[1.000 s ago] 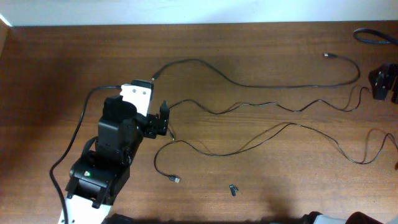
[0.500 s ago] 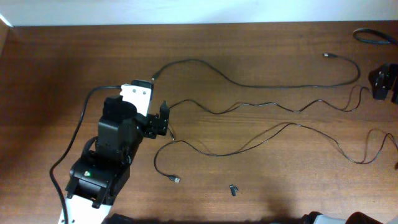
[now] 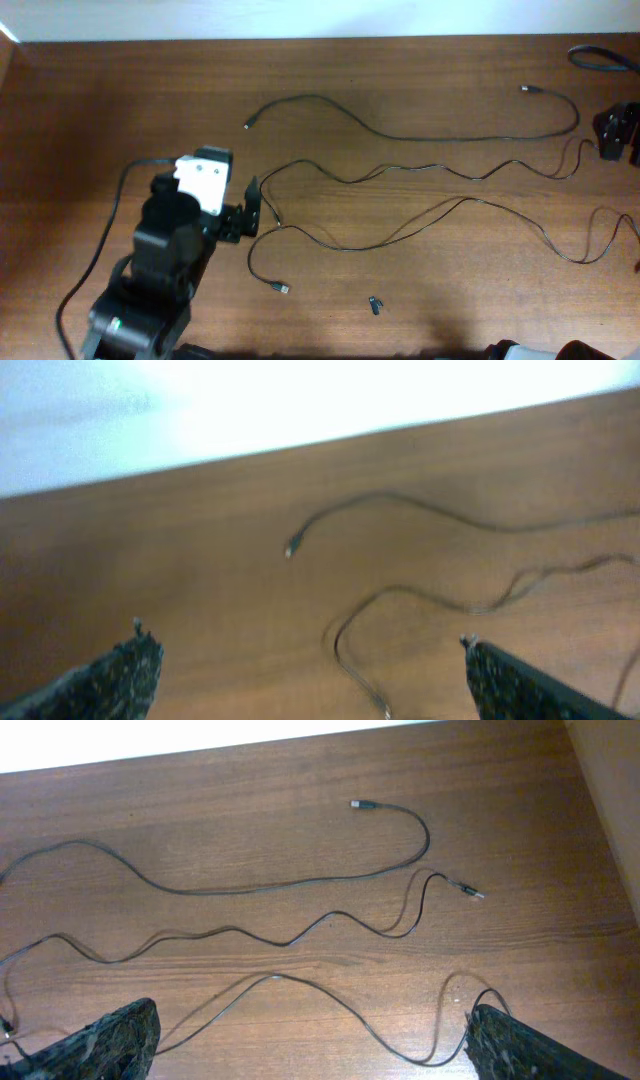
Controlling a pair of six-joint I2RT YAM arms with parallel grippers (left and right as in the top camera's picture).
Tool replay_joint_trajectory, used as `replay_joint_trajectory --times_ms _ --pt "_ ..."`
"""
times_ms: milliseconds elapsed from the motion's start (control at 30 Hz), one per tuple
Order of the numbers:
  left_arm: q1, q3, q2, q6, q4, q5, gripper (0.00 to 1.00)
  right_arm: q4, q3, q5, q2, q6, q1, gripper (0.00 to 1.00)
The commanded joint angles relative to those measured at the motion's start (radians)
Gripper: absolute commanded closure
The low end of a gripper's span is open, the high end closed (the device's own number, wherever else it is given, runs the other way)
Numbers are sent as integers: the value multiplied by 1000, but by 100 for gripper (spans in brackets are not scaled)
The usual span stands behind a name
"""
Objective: Untangle cables
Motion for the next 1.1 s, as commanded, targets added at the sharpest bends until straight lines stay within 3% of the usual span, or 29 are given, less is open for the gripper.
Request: replay_joint_trajectory --times_ms 0,67,167,267,367,433,500,600,800,933,1067 --pt "10 -67 -97 -10 -129 -3 1 0 3 1 -1 -7 8 1" --pt "27 -159 -180 -11 -108 69 1 0 3 1 -1 -7 8 1" --pt "77 -339 -297 -70 87 119 1 0 3 1 -1 -7 8 1" --pt "134 -562 -434 -151 421 127 1 0 3 1 -1 -7 8 1" --pt "156 -788 -506 -151 892 129 1 0 3 1 -1 -7 8 1" --pt "161 -900 -507 -151 1114 130 1 0 3 1 -1 -7 8 1" --pt "172 -959 -508 -151 1202 138 1 0 3 1 -1 -7 8 1" --pt "196 -961 -524 -151 1148 149 1 0 3 1 -1 -7 8 1" --pt "253 -962 -768 -150 869 149 1 0 3 1 -1 -7 8 1" --pt "276 -964 -778 -143 824 151 1 0 3 1 -1 -7 8 1" --pt "276 -968 -778 -143 679 152 1 0 3 1 -1 -7 8 1"
